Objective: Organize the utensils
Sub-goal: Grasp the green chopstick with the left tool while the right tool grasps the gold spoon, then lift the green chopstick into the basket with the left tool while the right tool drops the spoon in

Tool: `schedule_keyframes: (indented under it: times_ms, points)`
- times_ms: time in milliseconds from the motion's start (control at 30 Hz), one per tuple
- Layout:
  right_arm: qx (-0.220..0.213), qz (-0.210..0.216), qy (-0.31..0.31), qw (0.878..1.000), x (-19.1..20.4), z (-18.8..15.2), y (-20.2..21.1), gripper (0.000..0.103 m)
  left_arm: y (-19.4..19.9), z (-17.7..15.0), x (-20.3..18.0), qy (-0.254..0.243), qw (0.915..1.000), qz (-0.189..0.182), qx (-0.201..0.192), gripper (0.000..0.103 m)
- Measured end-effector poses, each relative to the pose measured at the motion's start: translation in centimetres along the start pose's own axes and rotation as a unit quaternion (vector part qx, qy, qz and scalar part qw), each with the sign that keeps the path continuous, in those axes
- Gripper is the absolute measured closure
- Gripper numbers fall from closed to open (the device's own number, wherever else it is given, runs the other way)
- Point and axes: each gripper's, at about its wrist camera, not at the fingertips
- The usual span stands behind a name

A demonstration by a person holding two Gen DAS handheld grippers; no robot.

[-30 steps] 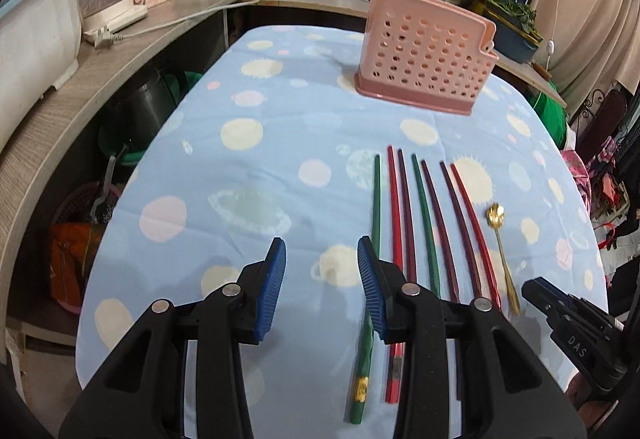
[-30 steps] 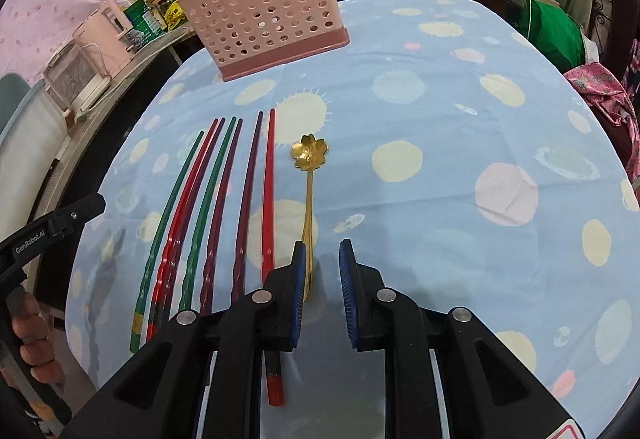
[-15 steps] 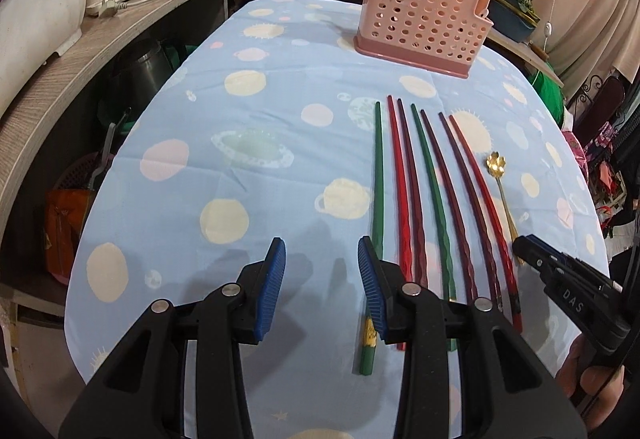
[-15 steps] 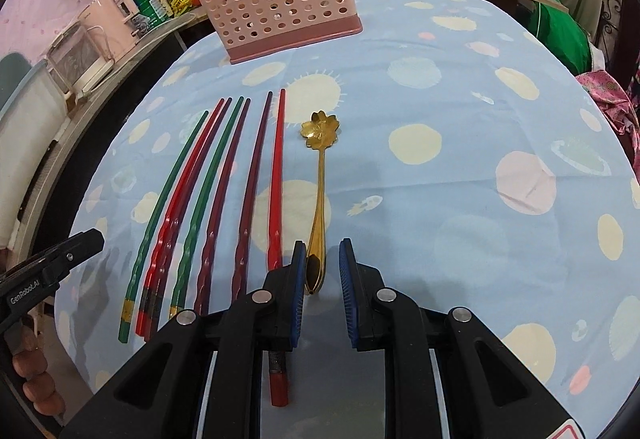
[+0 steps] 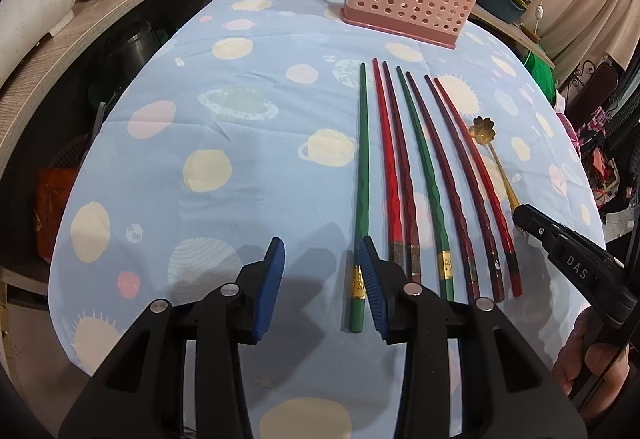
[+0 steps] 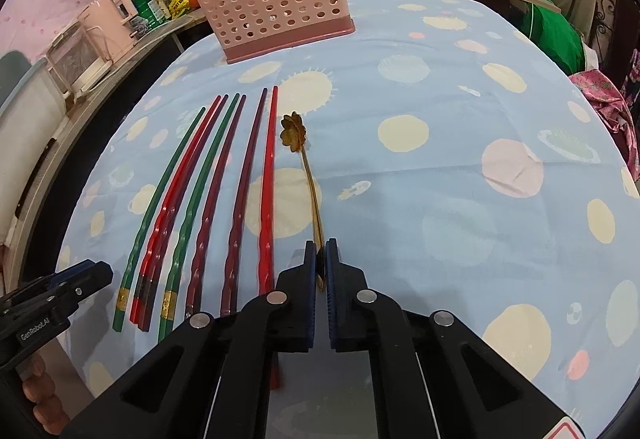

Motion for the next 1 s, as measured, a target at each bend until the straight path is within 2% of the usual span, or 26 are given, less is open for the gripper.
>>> schedule_keyframes:
  times_ms: [567,667,800,1000]
  points:
    - [0.004,0.007,-0.008,1.000,-0.4,-1.3,1.0,0.101,-0.6,-1.4,-0.7,-0.011,0.9997,-0.017,0.015,0.068]
    - [0.004,0.008,-0.010,1.000,-0.4,-1.4,1.0,0.101,-0.5,-1.6,-0.8,-0.012,0.9996,-0.020,0.015,0.075]
    - [0.006,0.008,-0.011,1.000,-0.5,-1.5,0.9,0.101,-0.6,-1.8,-1.0,-0.020,0.9992,-0.028,0.020,0.095]
    - [0.006,0.011,-0.014,1.000,-0.6,-1.5,1.0,0.101,-0.4,-2.1,-1.4,-0.025,0.9987,-0.039,0.020,0.096]
Point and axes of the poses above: each gripper's, at about its wrist camera, not at the fingertips, and y roughly against the way its jaws point, x to its left, z to its top, and after that the axes turned 1 degree about -z, right-handed
